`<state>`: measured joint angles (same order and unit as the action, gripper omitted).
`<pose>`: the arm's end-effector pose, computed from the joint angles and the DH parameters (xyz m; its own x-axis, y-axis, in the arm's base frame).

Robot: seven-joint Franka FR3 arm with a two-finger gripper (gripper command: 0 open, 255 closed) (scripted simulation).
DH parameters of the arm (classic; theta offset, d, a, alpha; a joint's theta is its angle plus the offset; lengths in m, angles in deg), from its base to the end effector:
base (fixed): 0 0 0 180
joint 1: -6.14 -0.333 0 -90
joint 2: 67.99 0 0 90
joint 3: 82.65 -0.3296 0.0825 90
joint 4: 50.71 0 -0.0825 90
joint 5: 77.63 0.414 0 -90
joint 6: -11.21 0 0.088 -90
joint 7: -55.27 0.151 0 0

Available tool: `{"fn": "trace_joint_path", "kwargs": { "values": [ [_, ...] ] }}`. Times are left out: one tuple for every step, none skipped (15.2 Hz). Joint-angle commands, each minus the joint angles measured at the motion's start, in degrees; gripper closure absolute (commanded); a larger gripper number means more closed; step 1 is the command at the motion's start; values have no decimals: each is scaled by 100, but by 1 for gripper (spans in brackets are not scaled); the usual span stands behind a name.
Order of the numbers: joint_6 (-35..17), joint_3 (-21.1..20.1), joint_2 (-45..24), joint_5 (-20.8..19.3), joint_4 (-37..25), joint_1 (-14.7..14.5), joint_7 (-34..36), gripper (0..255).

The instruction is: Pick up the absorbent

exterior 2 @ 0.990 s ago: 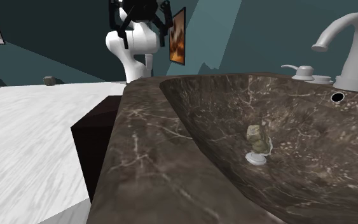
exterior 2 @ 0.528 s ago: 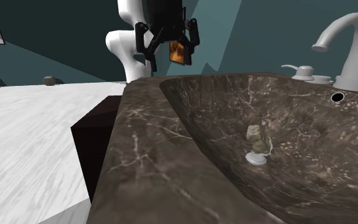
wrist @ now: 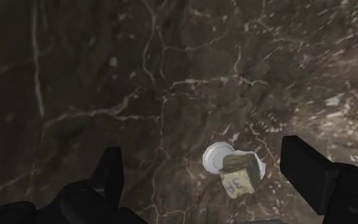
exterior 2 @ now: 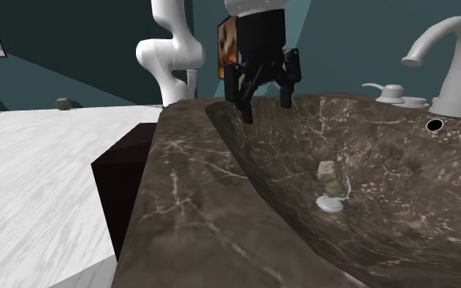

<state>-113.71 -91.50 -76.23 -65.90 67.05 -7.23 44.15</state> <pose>0.5486 0.2395 0.3207 0.8957 0.4447 0.0071 0.4379 -0.8791 -0.1884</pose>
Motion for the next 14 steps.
{"fn": "trace_joint_path", "kwargs": {
  "values": [
    [-96,-85,-394,44,-327,-85,-31,0],
    [-130,-123,-575,61,-486,-123,-51,0],
    [-160,-160,-757,74,-651,-161,-69,0],
    [-184,-197,-939,84,-821,-201,-86,0],
    [-204,-233,-1121,90,-997,-242,-102,0],
    [-218,-268,-1304,94,-1179,-285,-116,0],
    [-227,-303,-1488,95,-1367,-329,-129,0],
    [-228,-307,-1514,95,-1395,-336,-131,0],
    [-288,-306,-1555,97,-1373,-339,-144,0],
    [-349,-305,-1597,98,-1353,-342,-157,0],
    [-409,-304,-1639,99,-1334,-345,-170,0],
    [-469,-303,-1683,100,-1317,-348,-182,0],
    [-528,-302,-1727,101,-1300,-351,-195,0],
    [-587,-301,-1772,101,-1285,-354,-208,0]
  ]
}}
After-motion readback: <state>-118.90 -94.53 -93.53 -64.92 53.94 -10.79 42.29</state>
